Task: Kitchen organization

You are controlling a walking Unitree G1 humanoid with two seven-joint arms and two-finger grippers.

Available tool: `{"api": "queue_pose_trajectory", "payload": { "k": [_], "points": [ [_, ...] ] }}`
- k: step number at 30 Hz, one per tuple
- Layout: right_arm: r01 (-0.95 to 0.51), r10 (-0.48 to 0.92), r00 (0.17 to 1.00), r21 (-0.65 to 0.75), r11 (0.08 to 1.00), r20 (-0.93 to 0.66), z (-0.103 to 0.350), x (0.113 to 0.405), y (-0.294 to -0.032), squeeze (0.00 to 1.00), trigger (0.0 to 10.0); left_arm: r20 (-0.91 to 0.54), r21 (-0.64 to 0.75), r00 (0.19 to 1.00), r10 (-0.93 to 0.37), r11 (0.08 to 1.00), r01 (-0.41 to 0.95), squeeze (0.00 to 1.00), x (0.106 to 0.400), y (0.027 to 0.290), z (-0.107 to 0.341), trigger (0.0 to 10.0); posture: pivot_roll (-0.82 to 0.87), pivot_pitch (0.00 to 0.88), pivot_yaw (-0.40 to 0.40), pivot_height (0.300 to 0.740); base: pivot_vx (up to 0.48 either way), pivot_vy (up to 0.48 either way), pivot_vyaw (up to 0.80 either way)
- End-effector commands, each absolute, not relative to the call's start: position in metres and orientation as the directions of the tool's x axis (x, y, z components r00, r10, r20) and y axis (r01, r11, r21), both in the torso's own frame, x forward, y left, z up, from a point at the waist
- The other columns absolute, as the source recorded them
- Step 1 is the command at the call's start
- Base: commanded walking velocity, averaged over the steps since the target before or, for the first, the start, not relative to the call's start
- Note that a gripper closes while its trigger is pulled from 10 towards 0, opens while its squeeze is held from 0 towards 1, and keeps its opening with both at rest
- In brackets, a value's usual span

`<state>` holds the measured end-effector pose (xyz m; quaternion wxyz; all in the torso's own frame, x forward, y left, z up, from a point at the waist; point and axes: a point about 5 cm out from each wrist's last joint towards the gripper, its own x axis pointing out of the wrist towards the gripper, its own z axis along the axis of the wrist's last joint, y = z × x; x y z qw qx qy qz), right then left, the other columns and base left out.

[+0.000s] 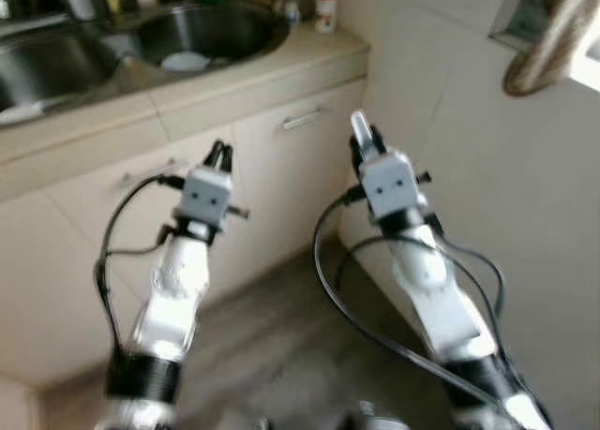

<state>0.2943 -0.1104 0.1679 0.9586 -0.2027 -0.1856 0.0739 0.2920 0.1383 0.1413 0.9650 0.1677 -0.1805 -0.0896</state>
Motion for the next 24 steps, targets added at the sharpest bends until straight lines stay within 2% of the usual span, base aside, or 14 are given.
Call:
{"api": "queue_pose_trajectory", "payload": {
  "k": [1,14,24],
  "points": [
    [-0.078,0.235,0.905,-0.404,0.911,0.355,0.174,0.294,-0.103,0.00,10.0,0.338,0.372,0.917,-0.213,0.925,0.077,0.00,0.294,0.147,0.147,10.0,0.16,0.000,-0.032,0.740,0.285,0.000,0.80],
    [-0.057,0.213,0.892,-0.368,0.928,0.399,0.182,0.297,-0.102,0.00,10.0,0.350,0.372,0.915,-0.201,0.926,0.062,0.00,0.295,0.148,0.149,10.0,0.16,0.000,-0.031,0.740,0.318,0.000,0.76],
    [-0.072,0.218,0.878,-0.334,0.940,0.425,0.189,0.299,-0.096,0.00,10.0,0.364,0.376,0.911,-0.196,0.925,0.050,0.00,0.297,0.150,0.152,10.0,0.16,0.000,-0.032,0.740,0.319,0.000,0.00]
  ]
}}
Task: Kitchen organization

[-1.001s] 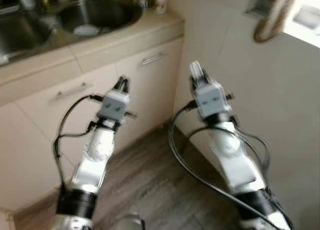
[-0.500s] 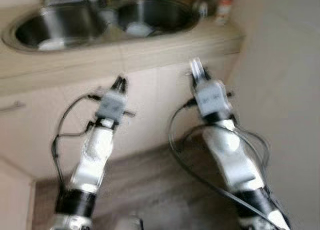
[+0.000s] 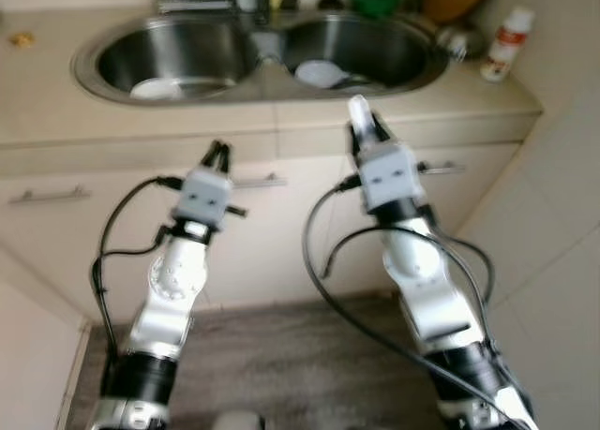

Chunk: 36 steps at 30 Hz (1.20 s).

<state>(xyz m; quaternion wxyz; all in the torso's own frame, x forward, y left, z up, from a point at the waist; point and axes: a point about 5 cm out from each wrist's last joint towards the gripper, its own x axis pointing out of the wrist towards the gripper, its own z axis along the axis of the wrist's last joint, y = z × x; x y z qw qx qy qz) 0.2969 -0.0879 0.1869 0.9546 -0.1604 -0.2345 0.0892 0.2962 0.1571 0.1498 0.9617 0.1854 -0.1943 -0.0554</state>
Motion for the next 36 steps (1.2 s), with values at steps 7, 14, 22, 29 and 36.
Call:
{"api": "queue_pose_trajectory", "payload": {
  "k": [7,14,22,29,36],
  "points": [
    [-0.055,0.228,0.875,-0.380,0.923,0.427,0.1903,0.3009,-0.0944,0.00,10.0,0.368,0.377,0.909,-0.194,0.925,0.045,0.00,0.2966,0.1498,0.1523,10.0,0.17,0.000,-0.033,0.740,0.326,0.000,0.11],
    [-0.050,0.211,0.873,-0.348,0.936,0.440,0.1912,0.3007,-0.0976,0.00,10.0,0.372,0.376,0.908,-0.192,0.926,0.041,0.00,0.2969,0.1497,0.1531,10.0,0.17,0.000,-0.033,0.740,0.331,0.000,0.70],
    [-0.047,0.206,0.872,-0.343,0.938,0.444,0.1922,0.3019,-0.0977,0.00,10.0,0.373,0.377,0.908,-0.191,0.926,0.040,0.00,0.2973,0.1496,0.1536,10.0,0.17,0.000,-0.034,0.740,0.330,0.000,0.00],
    [-0.051,0.222,0.875,-0.374,0.926,0.431,0.1915,0.3034,-0.0947,0.00,10.0,0.373,0.377,0.908,-0.191,0.925,0.040,0.00,0.2973,0.1490,0.1533,10.0,0.17,0.000,-0.035,0.740,0.331,0.000,0.31],
    [-0.051,0.210,0.872,-0.345,0.937,0.442,0.1933,0.3043,-0.0957,0.00,10.0,0.375,0.374,0.908,-0.189,0.927,0.038,0.00,0.2976,0.1485,0.1533,10.0,0.17,0.000,-0.034,0.740,0.349,0.000,0.56]
  ]
}}
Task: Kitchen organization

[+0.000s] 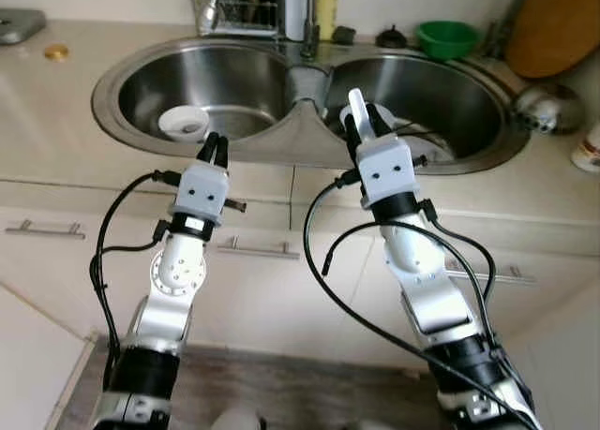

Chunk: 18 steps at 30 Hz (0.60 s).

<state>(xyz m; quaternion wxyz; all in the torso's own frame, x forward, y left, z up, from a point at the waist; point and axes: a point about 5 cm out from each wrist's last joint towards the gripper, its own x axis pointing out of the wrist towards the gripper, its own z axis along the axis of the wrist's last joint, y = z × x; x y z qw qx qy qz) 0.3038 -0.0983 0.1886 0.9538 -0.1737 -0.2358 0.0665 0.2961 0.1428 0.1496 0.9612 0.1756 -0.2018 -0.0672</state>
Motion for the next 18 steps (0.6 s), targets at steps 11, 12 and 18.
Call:
{"api": "queue_pose_trajectory", "payload": {
  "k": [11,12,18],
  "points": [
    [-0.059,0.210,0.880,-0.342,0.938,0.425,0.194,0.313,-0.096,0.00,10.0,0.393,0.374,0.900,-0.190,0.927,0.033,0.00,0.298,0.148,0.156,10.0,0.18,0.000,-0.039,0.740,0.351,0.000,0.00],
    [-0.058,0.205,0.887,-0.341,0.938,0.414,0.194,0.316,-0.097,0.00,10.0,0.396,0.368,0.898,-0.193,0.929,0.037,0.00,0.298,0.147,0.156,10.0,0.18,0.000,-0.039,0.740,0.000,0.000,0.00],
    [-0.063,0.174,0.941,-0.353,0.934,0.291,0.181,0.331,-0.105,0.00,10.0,0.403,0.371,0.894,-0.198,0.928,0.039,0.00,0.297,0.146,0.156,10.0,0.19,0.000,-0.043,0.740,0.000,0.000,0.00]
  ]
}}
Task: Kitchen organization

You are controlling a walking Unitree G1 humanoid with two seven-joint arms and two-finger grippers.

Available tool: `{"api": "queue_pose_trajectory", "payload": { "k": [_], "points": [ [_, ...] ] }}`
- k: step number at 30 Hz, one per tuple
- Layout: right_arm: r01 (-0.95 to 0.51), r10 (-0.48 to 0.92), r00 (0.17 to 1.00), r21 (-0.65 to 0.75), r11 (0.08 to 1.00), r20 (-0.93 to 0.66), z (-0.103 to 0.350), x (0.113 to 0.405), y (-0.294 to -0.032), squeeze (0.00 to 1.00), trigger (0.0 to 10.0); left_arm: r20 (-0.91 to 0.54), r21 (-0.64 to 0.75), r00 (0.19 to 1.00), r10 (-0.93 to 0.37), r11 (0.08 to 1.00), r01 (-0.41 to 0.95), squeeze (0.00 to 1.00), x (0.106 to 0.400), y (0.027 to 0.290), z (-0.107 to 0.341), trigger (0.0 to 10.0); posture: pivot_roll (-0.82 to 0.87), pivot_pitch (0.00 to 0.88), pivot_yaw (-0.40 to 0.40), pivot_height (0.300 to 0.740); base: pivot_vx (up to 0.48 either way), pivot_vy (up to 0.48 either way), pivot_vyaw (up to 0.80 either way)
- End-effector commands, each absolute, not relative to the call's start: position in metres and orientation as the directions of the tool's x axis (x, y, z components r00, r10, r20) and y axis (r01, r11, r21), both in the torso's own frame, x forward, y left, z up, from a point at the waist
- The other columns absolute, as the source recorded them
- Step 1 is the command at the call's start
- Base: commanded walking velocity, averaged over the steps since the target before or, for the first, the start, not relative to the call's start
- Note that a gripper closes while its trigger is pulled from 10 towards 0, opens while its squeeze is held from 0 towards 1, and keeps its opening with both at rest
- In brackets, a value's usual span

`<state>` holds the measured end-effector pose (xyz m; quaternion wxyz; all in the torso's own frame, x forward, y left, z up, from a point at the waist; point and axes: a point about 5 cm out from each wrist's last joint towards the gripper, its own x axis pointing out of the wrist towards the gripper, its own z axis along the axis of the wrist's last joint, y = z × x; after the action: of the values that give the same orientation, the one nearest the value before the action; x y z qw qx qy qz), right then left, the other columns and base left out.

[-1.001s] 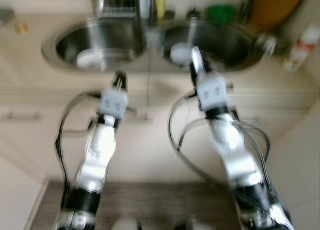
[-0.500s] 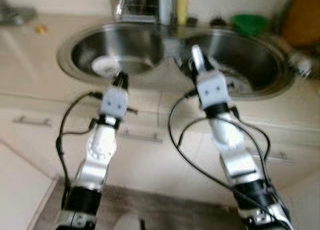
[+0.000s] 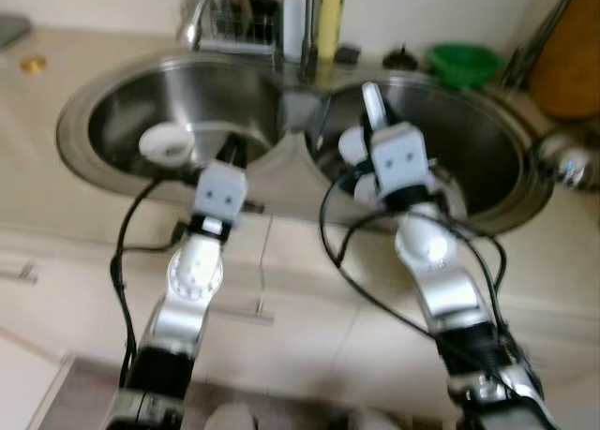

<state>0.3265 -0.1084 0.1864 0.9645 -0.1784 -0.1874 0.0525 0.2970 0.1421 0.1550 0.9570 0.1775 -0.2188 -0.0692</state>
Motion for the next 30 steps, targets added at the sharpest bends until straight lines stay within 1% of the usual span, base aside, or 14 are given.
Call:
{"api": "queue_pose_trajectory", "payload": {
  "k": [1,5,6,7,19,28,29,30],
  "points": [
    [-0.064,0.163,0.952,-0.352,0.934,0.259,0.176,0.333,-0.107,0.00,10.0,0.402,0.371,0.894,-0.198,0.928,0.039,0.00,0.297,0.146,0.156,10.0,0.19,0.000,-0.043,0.740,0.000,0.000,0.00],
    [-0.080,0.155,0.966,-0.325,0.942,0.209,0.170,0.336,-0.109,0.00,10.0,0.401,0.373,0.894,-0.200,0.927,0.040,0.00,0.296,0.146,0.156,10.0,0.19,0.000,-0.044,0.740,0.000,0.000,0.00],
    [-0.082,0.151,0.964,-0.297,0.951,0.218,0.170,0.336,-0.110,0.10,10.0,0.401,0.373,0.894,-0.201,0.927,0.041,0.00,0.296,0.146,0.155,10.0,0.19,0.000,-0.044,0.740,0.000,0.000,0.00],
    [-0.080,0.144,0.962,-0.266,0.961,0.231,0.172,0.335,-0.112,1.00,10.0,0.400,0.374,0.894,-0.202,0.926,0.042,0.00,0.296,0.146,0.155,10.0,0.19,0.000,-0.044,0.740,0.000,0.000,0.00],
    [-0.067,0.121,0.960,-0.214,0.975,0.254,0.175,0.333,-0.118,1.00,10.0,0.403,0.365,0.893,-0.199,0.930,0.043,0.00,0.296,0.146,0.156,10.0,0.19,0.000,-0.038,0.740,0.000,0.000,0.00],
    [-0.037,0.096,0.948,-0.194,0.980,0.304,0.180,0.329,-0.119,1.00,10.0,0.404,0.355,0.891,-0.206,0.933,0.055,0.00,0.296,0.145,0.156,10.0,0.19,0.000,-0.036,0.740,0.000,0.000,0.00],
    [-0.035,0.097,0.943,-0.197,0.980,0.317,0.182,0.327,-0.118,0.54,10.0,0.400,0.348,0.893,-0.207,0.936,0.061,0.00,0.296,0.144,0.156,10.0,0.19,0.000,-0.037,0.740,0.000,0.000,0.00],
    [-0.035,0.097,0.943,-0.197,0.980,0.317,0.182,0.327,-0.118,0.54,10.0,0.400,0.348,0.893,-0.207,0.936,0.061,0.00,0.296,0.144,0.156,10.0,0.19,0.000,-0.037,0.740,0.000,0.000,0.00]
  ]
}}
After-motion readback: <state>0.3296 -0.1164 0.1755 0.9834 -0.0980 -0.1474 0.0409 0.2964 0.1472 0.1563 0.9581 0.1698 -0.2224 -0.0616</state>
